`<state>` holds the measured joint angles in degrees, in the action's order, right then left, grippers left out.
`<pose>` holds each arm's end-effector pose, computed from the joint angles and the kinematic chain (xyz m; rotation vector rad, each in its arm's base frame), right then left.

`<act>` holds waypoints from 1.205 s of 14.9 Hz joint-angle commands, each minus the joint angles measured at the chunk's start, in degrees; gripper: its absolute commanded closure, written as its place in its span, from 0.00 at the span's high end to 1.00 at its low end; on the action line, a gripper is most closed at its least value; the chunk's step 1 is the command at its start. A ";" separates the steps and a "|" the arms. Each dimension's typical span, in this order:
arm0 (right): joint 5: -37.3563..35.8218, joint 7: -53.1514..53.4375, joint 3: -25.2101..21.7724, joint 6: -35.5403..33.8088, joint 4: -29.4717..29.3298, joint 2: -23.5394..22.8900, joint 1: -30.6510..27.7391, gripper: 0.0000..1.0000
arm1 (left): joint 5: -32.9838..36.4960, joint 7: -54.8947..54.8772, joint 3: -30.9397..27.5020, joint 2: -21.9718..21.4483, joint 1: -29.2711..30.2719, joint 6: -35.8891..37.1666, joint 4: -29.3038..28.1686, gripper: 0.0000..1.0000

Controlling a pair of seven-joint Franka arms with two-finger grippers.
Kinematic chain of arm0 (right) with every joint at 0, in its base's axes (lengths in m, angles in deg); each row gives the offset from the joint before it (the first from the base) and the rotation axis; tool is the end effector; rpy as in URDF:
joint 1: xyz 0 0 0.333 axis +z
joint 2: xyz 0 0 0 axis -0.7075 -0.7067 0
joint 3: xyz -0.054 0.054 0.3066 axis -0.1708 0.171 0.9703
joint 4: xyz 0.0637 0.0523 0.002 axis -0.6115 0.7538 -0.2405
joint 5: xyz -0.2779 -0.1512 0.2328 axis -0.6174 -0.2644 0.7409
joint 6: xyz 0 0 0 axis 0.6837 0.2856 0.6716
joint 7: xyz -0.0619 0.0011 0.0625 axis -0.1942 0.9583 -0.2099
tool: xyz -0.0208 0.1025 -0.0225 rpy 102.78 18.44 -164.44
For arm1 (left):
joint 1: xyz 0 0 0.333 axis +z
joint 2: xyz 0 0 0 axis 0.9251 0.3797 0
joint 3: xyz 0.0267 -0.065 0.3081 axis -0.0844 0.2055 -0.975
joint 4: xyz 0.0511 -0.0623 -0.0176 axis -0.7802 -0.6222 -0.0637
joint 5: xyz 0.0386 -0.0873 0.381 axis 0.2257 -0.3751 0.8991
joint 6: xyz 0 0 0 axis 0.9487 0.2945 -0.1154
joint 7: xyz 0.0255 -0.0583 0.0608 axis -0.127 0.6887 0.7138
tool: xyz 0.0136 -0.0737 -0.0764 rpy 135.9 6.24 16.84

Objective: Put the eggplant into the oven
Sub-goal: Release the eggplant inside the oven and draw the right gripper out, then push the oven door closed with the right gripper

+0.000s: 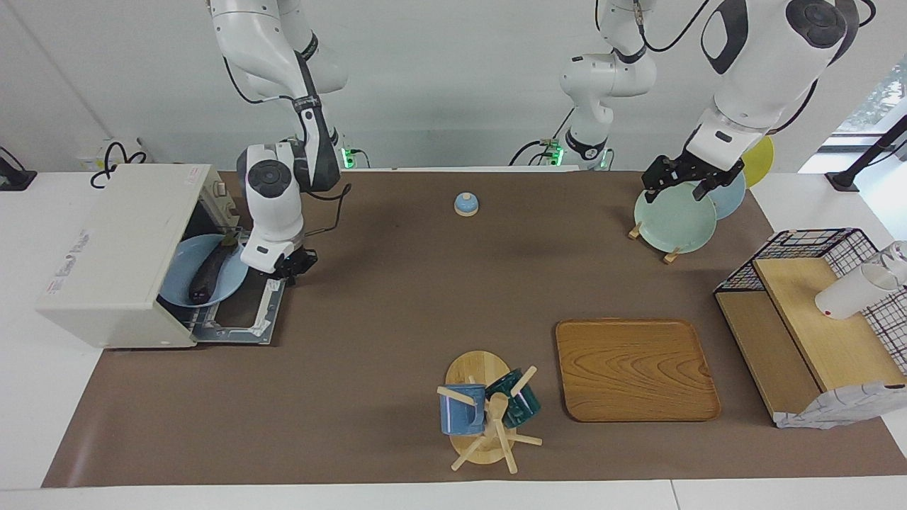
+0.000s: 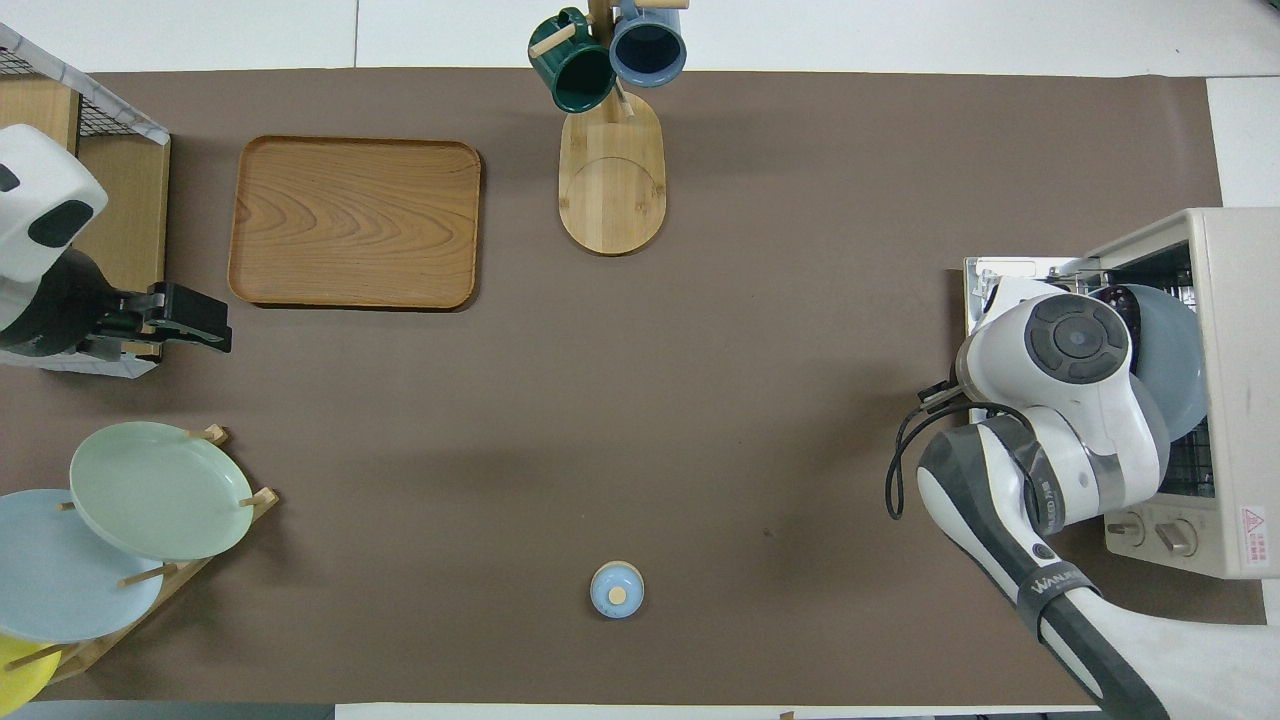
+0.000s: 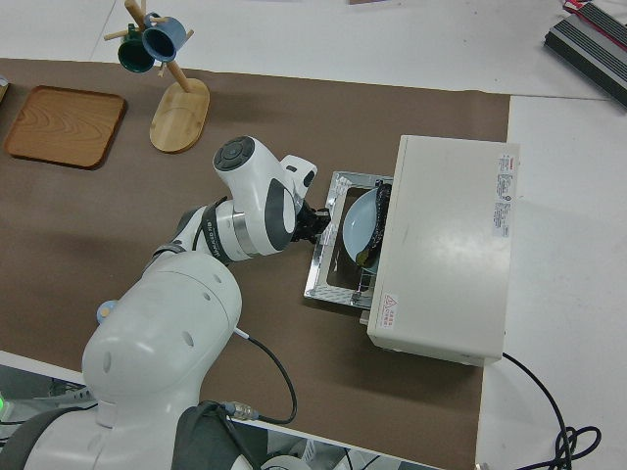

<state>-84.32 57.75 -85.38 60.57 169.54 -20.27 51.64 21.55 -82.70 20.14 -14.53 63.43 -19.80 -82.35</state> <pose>0.5191 0.0454 0.3021 2.8806 0.6238 -0.0887 0.5348 -0.0771 0.5921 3.1151 -0.0254 -0.1431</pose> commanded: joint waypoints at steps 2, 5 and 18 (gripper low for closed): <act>-3.21 -8.22 -0.46 -8.50 -7.56 0.39 -1.16 0.00 | 0.42 -0.06 0.55 -0.94 0.66 0.60 -0.75 1.00; -3.12 -15.09 -0.55 -14.33 -11.63 1.97 -3.69 0.00 | 0.42 -0.06 0.55 -0.94 0.66 0.60 -0.75 1.00; 4.23 -26.53 -0.64 -36.45 -24.60 9.27 -10.83 0.00 | 0.42 -0.06 0.55 -0.94 0.66 0.60 -0.75 1.00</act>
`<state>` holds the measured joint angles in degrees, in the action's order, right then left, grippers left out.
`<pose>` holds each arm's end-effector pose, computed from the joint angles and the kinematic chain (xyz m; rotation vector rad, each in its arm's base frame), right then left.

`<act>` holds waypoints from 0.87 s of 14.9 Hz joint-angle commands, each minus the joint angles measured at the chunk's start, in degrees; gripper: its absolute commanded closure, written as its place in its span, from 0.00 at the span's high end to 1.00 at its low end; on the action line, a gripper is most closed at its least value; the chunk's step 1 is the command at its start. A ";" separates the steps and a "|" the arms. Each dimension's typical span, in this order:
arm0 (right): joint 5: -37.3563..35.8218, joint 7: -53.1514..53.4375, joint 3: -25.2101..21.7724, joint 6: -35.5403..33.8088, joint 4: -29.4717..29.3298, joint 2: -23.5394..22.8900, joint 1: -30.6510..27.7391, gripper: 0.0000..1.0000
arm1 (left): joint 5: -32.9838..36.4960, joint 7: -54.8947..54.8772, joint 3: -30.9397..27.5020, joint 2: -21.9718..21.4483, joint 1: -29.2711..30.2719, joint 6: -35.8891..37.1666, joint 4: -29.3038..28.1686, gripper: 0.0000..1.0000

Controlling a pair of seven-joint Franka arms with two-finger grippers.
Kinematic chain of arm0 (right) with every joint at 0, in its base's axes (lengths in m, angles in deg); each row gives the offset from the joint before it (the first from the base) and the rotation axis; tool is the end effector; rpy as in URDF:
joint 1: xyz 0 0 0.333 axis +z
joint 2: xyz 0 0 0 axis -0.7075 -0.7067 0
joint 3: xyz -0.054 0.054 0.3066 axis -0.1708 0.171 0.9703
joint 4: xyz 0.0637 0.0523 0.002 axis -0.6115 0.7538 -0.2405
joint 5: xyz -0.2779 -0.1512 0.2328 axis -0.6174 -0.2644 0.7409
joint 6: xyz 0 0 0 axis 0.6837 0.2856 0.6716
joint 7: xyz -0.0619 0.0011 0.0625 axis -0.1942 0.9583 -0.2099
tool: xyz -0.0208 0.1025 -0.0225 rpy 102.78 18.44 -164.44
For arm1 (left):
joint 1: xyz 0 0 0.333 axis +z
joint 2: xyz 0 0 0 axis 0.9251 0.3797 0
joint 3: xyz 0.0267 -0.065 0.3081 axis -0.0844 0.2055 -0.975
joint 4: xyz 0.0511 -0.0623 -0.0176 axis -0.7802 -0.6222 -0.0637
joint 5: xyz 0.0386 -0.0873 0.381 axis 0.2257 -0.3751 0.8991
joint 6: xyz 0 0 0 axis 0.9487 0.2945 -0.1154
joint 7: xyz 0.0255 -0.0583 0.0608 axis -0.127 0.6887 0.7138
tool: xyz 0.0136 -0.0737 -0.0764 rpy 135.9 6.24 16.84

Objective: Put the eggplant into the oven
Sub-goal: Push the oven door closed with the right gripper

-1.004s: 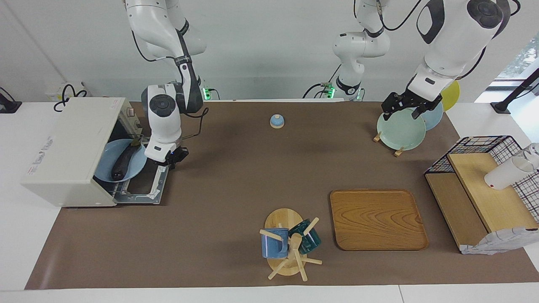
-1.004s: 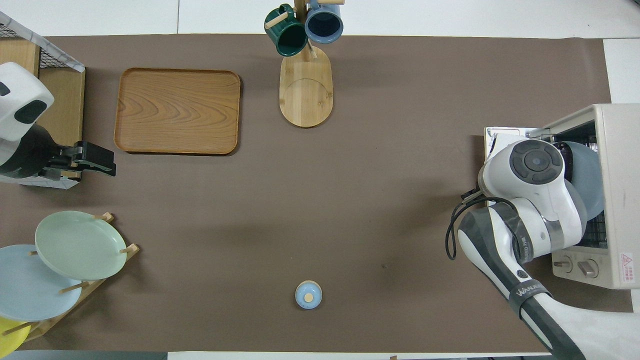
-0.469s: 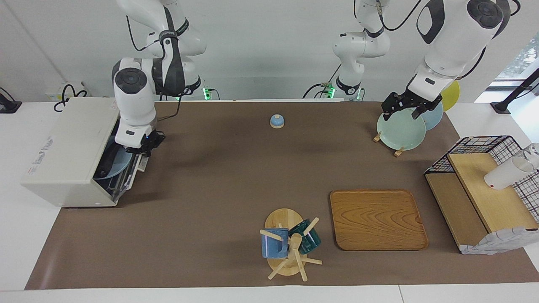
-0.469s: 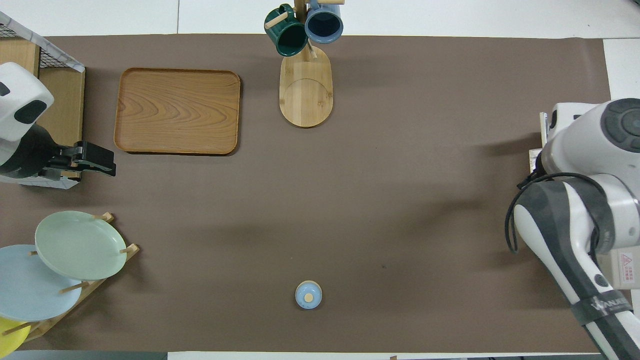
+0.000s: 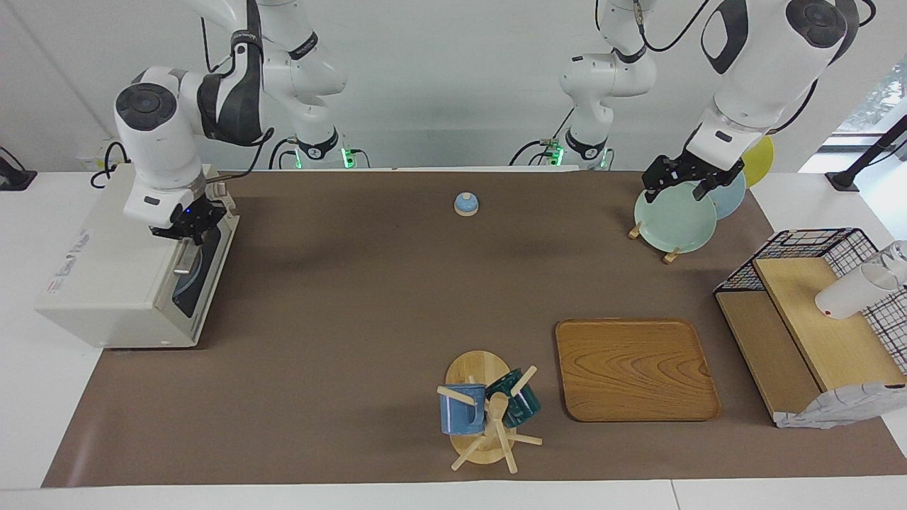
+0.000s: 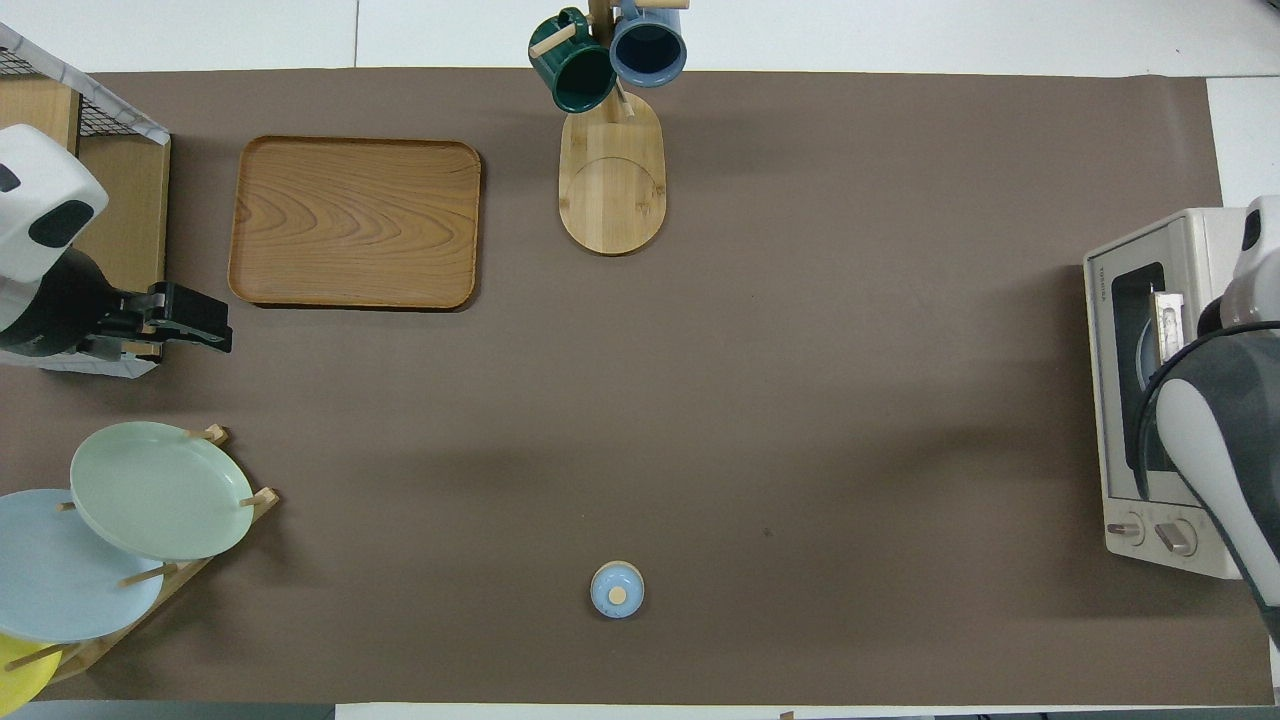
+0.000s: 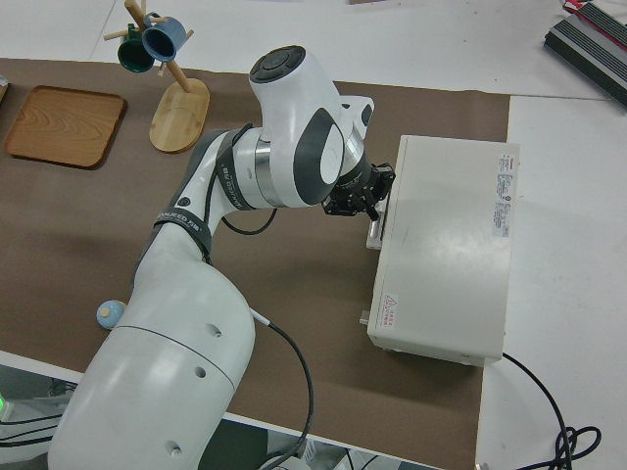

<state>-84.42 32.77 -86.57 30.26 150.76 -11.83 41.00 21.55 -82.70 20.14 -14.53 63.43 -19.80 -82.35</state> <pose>0.5307 -0.0821 0.4864 2.8120 0.7781 -0.2806 0.5348 -0.0771 0.5921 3.1151 -0.0254 -0.1431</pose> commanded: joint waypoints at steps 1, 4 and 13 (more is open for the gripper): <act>6.80 -1.12 0.81 -8.60 -8.64 0.74 0.33 0.00 | 0.42 -0.06 0.55 -0.94 0.65 0.60 -0.75 1.00; 11.56 7.27 1.52 -14.13 -14.27 -0.22 2.88 0.02 | 0.42 -0.06 0.55 -0.94 0.65 0.60 -0.75 1.00; 16.93 20.85 1.34 -16.88 -16.23 -1.11 4.99 1.00 | 0.42 -0.15 0.55 -0.94 0.65 0.60 -0.75 1.00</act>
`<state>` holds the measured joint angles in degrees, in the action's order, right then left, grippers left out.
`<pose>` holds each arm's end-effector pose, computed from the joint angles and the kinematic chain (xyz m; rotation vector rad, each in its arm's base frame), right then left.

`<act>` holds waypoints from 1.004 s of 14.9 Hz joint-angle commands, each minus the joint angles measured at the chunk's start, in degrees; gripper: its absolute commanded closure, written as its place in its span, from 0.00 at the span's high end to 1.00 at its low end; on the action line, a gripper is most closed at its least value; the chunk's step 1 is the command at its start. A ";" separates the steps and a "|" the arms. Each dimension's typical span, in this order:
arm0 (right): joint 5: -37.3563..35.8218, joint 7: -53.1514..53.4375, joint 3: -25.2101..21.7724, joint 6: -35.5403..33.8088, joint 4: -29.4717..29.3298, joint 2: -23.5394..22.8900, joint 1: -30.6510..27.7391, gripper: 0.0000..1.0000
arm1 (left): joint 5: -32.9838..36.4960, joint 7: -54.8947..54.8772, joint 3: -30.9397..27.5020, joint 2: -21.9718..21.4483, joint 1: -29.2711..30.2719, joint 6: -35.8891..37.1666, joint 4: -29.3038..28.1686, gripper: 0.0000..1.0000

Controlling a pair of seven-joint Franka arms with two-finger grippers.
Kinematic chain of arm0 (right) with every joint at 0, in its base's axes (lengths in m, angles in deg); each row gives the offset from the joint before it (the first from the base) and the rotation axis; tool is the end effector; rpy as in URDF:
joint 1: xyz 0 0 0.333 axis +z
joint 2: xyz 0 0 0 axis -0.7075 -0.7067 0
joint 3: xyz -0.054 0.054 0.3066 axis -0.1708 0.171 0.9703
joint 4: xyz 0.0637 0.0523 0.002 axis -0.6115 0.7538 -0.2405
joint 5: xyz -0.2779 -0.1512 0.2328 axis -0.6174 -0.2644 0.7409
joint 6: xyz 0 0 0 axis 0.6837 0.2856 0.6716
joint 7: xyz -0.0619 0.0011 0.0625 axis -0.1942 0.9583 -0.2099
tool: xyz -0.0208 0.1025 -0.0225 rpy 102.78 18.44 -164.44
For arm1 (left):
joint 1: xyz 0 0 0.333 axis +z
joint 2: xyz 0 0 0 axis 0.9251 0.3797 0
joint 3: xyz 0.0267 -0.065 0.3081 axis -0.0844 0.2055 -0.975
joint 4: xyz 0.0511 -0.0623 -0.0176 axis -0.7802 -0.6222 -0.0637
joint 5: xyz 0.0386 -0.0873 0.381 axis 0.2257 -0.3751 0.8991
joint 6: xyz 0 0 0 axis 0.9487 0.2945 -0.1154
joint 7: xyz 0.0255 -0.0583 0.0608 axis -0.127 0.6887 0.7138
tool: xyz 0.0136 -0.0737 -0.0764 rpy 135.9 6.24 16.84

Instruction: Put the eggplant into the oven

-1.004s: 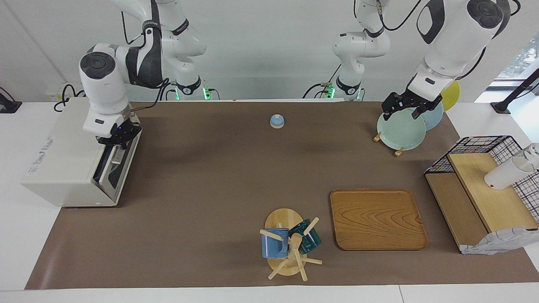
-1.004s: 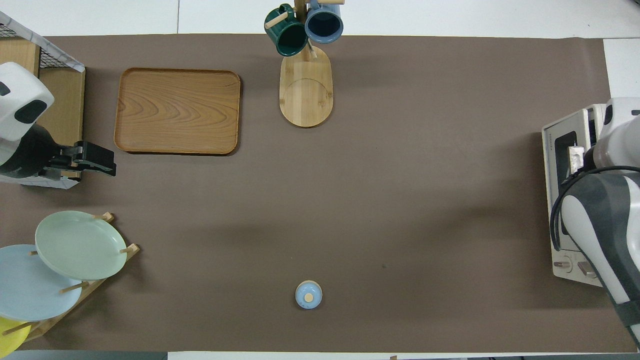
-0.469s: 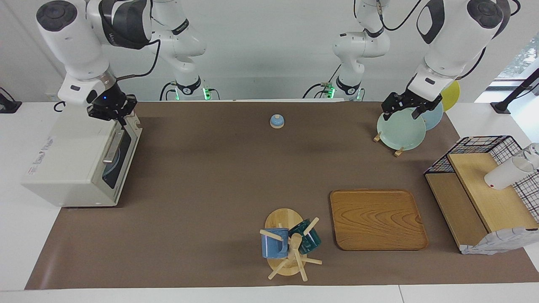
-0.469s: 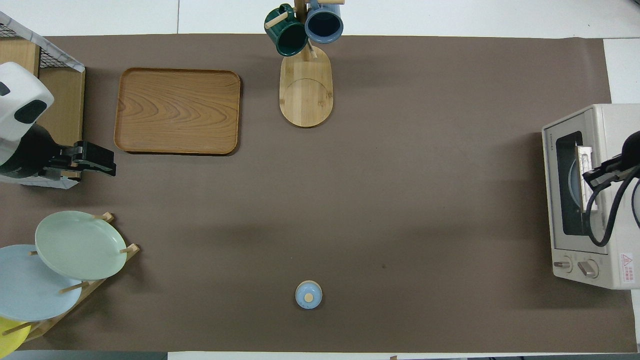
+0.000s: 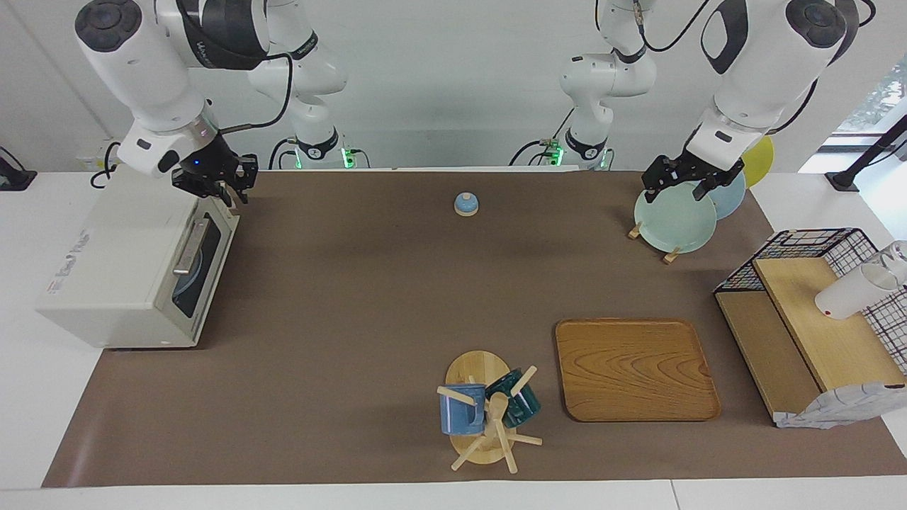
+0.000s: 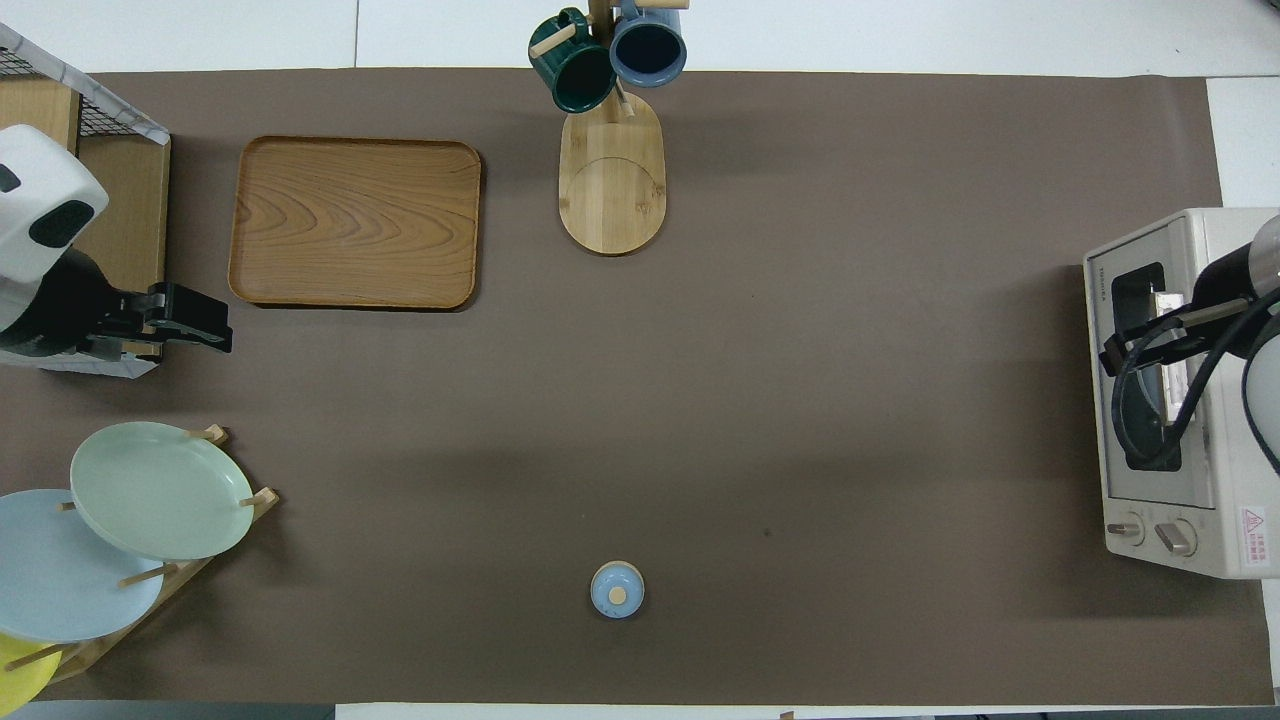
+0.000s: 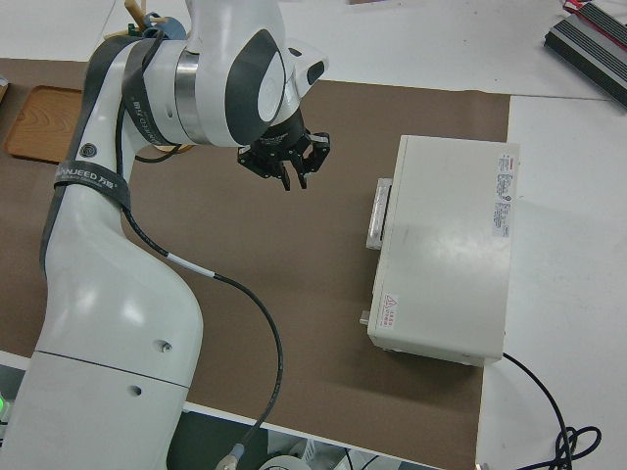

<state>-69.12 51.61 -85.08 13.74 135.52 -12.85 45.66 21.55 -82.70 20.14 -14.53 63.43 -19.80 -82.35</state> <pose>0.5374 -0.0028 0.5765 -3.1002 -0.3724 0.2352 0.5348 -0.0771 0.5921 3.1151 -0.0254 -0.1431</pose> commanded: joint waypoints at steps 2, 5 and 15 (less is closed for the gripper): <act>0.84 3.95 -2.41 -0.29 -0.99 -0.09 2.53 1.00 | 0.42 -0.06 0.55 -0.94 0.65 0.60 -0.75 1.00; 0.39 4.57 -3.13 -0.46 -1.87 -0.88 3.16 1.00 | 0.42 -0.06 0.55 -0.94 0.65 0.60 -0.75 1.00; 0.74 7.20 -3.04 0.85 -2.05 -0.61 1.49 1.00 | 0.42 -0.06 0.55 -0.94 0.65 0.60 -0.75 1.00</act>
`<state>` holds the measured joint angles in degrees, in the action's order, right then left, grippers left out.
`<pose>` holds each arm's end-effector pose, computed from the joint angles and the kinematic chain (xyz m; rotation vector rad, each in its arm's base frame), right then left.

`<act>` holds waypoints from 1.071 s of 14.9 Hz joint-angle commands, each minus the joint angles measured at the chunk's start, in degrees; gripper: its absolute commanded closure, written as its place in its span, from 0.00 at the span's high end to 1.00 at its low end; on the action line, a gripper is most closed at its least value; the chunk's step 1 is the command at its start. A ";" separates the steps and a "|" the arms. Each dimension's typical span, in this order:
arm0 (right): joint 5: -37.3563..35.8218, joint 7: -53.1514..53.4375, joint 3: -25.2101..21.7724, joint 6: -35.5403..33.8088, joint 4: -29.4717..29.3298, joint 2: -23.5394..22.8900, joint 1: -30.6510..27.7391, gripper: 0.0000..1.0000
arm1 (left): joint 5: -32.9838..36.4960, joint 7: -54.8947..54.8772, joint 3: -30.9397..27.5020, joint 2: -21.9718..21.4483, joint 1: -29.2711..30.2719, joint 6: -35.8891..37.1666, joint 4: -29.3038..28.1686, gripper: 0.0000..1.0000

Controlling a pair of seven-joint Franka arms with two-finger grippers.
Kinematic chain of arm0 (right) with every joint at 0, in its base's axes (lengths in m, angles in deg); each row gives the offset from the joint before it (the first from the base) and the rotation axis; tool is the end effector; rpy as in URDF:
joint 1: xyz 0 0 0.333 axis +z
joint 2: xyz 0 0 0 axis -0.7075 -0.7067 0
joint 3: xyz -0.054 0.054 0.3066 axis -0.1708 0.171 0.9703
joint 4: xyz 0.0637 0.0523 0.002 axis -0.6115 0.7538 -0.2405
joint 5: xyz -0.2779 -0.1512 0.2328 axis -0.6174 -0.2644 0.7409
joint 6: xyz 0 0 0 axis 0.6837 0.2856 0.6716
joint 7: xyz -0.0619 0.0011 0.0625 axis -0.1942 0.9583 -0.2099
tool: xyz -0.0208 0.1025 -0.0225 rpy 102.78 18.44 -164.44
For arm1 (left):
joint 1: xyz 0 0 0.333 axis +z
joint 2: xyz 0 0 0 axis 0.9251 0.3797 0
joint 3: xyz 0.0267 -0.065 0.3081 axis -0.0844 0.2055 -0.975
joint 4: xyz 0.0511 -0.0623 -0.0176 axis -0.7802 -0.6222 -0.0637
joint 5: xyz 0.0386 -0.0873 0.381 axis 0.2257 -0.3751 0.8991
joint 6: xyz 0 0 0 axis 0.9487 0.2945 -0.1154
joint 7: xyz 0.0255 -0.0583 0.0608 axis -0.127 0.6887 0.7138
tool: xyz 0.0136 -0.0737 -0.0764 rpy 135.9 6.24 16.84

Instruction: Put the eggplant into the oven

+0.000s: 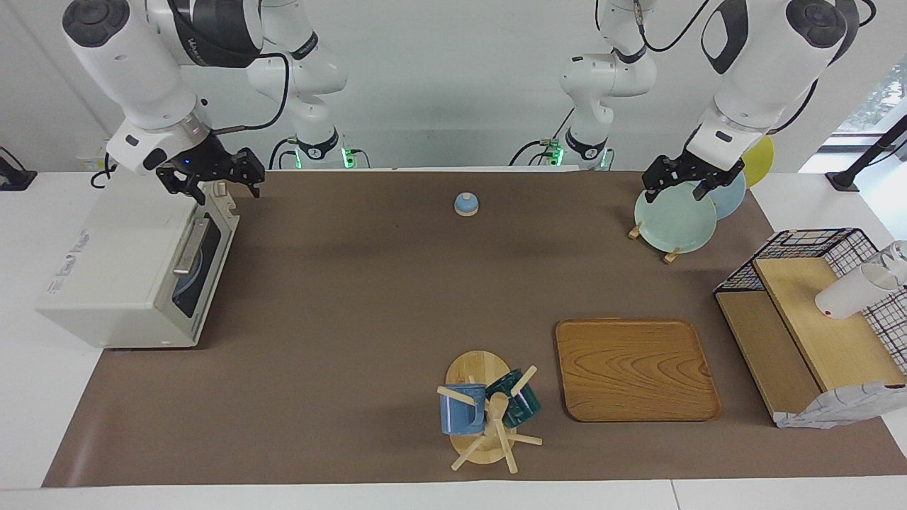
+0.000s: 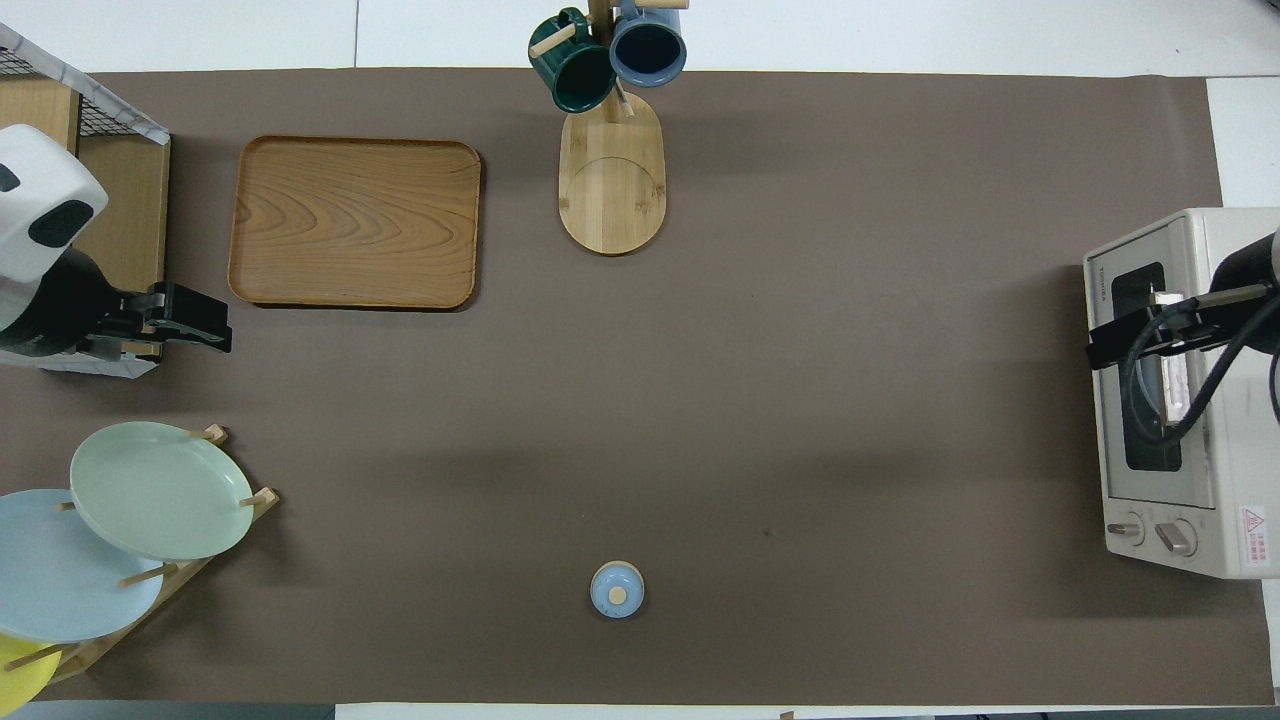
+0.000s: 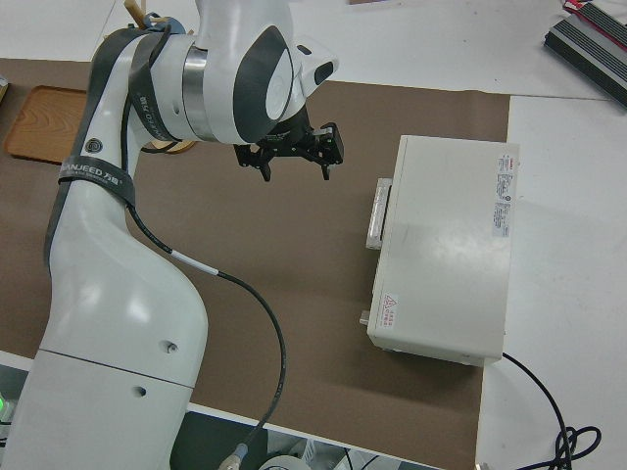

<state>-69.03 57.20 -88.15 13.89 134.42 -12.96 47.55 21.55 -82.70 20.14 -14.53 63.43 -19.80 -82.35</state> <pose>0.5393 -0.0140 0.5845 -3.1238 -0.1891 0.2048 0.5348 -0.0771 0.5921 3.1151 -0.0254 -0.1431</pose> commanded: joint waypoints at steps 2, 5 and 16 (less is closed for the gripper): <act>0.74 3.70 0.29 0.88 -0.95 -0.24 -0.32 1.00 | 0.42 -0.06 0.55 -0.94 0.65 0.60 -0.75 1.00; 0.74 8.55 0.47 1.14 -1.39 -0.32 0.04 1.00 | 0.42 -0.06 0.55 -0.94 0.65 0.60 -0.75 1.00; 0.57 8.38 0.64 0.97 -1.74 -0.50 -0.23 1.00 | 0.42 -0.06 0.55 -0.94 0.65 0.60 -0.75 1.00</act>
<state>-69.02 64.87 -87.77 14.72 133.49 -12.96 47.70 21.55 -82.70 20.14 -14.53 63.43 -19.80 -82.35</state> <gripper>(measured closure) 0.000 0.000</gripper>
